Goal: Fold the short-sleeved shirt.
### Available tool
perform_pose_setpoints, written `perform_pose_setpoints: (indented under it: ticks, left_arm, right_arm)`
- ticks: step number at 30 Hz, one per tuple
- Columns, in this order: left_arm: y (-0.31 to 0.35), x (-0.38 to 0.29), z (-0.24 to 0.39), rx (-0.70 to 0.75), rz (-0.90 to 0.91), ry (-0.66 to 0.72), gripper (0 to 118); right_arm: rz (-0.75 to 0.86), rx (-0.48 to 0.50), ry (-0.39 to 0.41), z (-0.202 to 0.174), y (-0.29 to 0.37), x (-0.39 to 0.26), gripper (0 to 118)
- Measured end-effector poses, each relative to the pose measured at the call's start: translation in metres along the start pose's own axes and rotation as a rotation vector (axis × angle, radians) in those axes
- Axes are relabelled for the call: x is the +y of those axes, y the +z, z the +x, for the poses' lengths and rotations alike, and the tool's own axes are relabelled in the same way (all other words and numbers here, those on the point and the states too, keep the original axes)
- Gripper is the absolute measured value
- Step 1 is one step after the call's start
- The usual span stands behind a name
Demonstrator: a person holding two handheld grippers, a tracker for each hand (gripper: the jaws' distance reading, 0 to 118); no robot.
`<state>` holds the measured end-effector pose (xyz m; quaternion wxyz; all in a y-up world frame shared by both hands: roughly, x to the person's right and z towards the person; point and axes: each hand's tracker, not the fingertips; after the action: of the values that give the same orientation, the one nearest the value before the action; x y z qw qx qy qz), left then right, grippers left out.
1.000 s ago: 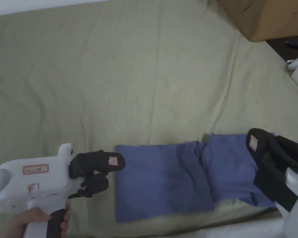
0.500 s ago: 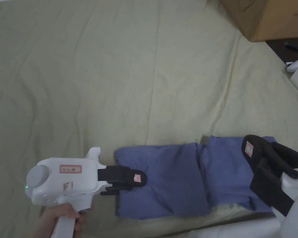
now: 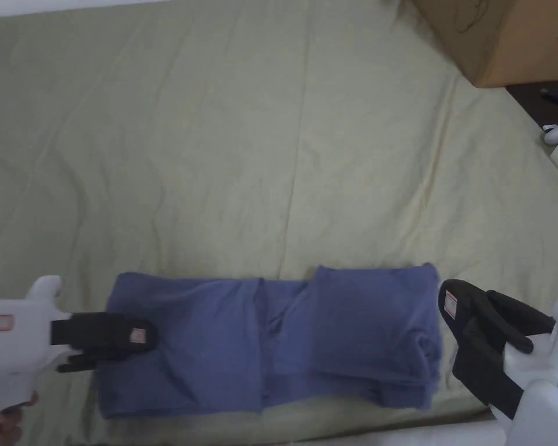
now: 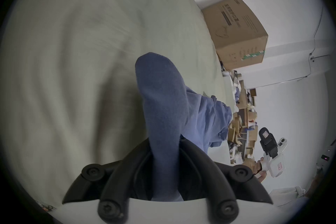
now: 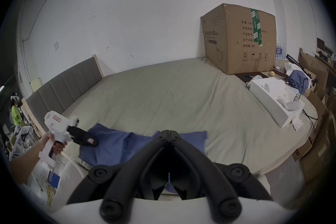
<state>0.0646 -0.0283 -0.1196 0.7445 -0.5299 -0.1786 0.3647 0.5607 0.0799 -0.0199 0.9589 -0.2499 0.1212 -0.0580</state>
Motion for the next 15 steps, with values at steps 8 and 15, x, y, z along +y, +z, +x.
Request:
perform_pose_setpoints:
  ticks: [8,15]
  left_arm:
    - [0.078,0.0,0.01,0.189,0.097,-0.004,9]
    - [0.063,-0.01,0.12,0.192,0.098,-0.063,9]
  right_arm:
    - [0.008,0.02,-0.03,0.004,0.001,0.0,0]
    - [0.015,0.027,-0.052,0.019,0.005,-0.003,0]
